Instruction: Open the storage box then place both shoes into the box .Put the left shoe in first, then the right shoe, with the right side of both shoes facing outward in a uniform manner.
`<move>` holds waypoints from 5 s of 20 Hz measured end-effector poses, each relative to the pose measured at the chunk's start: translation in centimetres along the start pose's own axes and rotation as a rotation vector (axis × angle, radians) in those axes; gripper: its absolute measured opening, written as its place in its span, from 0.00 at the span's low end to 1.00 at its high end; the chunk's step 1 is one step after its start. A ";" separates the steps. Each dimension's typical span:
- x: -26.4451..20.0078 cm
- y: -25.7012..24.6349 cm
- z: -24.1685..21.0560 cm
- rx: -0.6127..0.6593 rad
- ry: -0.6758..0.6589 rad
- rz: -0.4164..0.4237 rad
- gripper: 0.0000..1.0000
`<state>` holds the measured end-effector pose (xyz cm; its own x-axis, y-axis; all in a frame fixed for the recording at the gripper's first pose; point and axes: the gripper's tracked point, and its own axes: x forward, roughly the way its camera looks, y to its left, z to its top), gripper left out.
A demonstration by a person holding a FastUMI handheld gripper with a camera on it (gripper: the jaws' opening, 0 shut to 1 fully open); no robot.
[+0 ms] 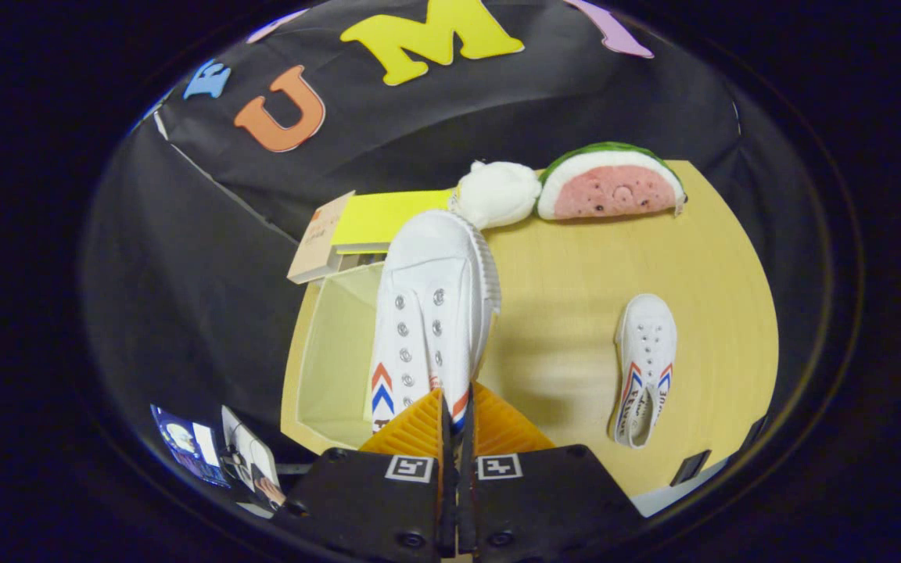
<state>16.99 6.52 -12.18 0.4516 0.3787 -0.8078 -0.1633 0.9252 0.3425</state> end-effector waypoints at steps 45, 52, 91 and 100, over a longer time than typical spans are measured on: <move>5.1 2.9 -0.2 -0.227 -0.119 -0.043 0.99; 3.8 -8.0 -2.2 -0.168 -0.041 -0.070 1.00; 9.0 -30.4 -5.3 0.195 0.236 -0.184 0.08; 9.0 -29.6 -5.1 0.301 0.159 -0.117 0.08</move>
<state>21.46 -17.31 -32.03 0.3065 0.2914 -0.9062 0.1577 0.9233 0.3502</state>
